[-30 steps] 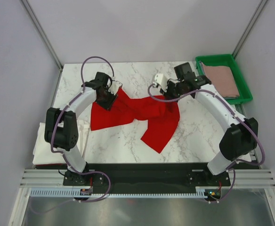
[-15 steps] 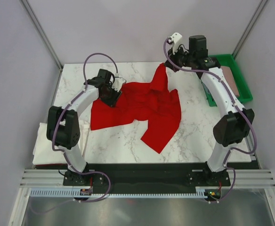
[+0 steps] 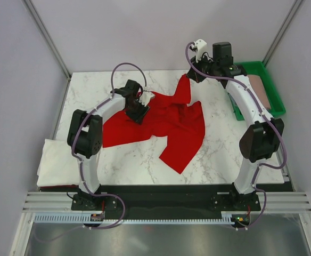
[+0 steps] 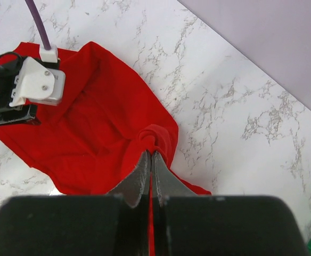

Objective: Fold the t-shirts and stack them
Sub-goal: Flatten the tshirt out

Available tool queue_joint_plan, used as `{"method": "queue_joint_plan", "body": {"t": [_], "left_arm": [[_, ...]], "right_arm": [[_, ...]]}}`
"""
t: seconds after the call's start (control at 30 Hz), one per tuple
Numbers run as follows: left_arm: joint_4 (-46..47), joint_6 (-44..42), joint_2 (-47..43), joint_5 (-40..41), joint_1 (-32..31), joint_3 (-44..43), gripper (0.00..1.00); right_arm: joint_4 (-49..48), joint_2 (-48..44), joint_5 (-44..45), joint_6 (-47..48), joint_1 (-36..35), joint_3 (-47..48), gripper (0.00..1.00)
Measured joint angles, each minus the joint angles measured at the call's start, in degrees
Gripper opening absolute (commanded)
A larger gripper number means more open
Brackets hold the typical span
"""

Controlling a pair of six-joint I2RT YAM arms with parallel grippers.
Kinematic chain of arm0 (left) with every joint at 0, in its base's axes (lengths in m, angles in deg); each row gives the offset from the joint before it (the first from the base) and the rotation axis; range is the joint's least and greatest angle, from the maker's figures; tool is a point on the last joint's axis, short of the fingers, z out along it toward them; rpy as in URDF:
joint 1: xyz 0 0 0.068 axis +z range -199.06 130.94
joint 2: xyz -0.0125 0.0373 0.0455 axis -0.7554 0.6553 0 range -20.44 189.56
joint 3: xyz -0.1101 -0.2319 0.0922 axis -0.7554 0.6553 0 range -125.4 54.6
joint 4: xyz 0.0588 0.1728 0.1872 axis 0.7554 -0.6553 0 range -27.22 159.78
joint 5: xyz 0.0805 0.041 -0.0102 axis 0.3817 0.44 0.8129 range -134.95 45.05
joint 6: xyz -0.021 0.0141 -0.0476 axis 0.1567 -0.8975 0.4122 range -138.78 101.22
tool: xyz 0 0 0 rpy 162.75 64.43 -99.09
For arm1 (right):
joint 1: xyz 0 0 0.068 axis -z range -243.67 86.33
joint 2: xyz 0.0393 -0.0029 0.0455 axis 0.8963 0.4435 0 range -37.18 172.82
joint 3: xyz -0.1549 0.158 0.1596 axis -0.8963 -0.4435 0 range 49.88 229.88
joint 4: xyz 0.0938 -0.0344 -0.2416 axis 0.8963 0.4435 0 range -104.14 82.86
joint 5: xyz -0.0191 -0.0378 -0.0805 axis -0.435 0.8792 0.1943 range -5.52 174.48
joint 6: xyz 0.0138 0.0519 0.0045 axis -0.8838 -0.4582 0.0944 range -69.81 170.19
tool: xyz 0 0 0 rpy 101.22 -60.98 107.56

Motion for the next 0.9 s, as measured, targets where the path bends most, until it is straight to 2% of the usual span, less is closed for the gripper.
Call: {"method": "queue_joint_plan", "body": {"t": [0.03,0.13,0.37,0.57,0.67,0.7,0.83,0.9], "left_arm": [[0.0,0.2,0.2,-0.1,-0.4,0.0,0.48],[-0.1,0.5,1.1,-0.4,-1.4,-0.1,0.45],[-0.8,0.7,3.0,-0.3,-2.6,-0.8,0.44],[-1.1,1.2,5.1,0.8,-2.7,-1.9,0.38],[-1.3,1.5,6.0,2.3,-2.7,-3.2,0.31],[-1.3,1.6,6.3,2.9,-2.7,-3.7,0.24],[-1.3,2.0,7.2,4.4,-2.7,-5.2,0.13],[-1.3,2.0,7.3,4.8,-2.7,-5.4,0.03]], "right_arm": [[-0.1,-0.2,0.0,0.0,0.0,0.0,0.00],[-0.1,-0.5,0.1,0.0,0.0,0.0,0.00],[-0.1,-0.5,0.2,0.0,0.0,-0.2,0.00],[-0.1,-0.5,0.2,0.0,0.0,-0.4,0.00],[-0.2,-0.5,0.2,0.0,0.0,-0.5,0.00],[-0.2,-0.5,0.2,0.0,0.0,-0.5,0.00],[-0.2,-0.6,0.2,0.0,0.1,-0.5,0.00],[-0.4,-0.7,0.3,0.0,0.1,-0.8,0.00]]}}
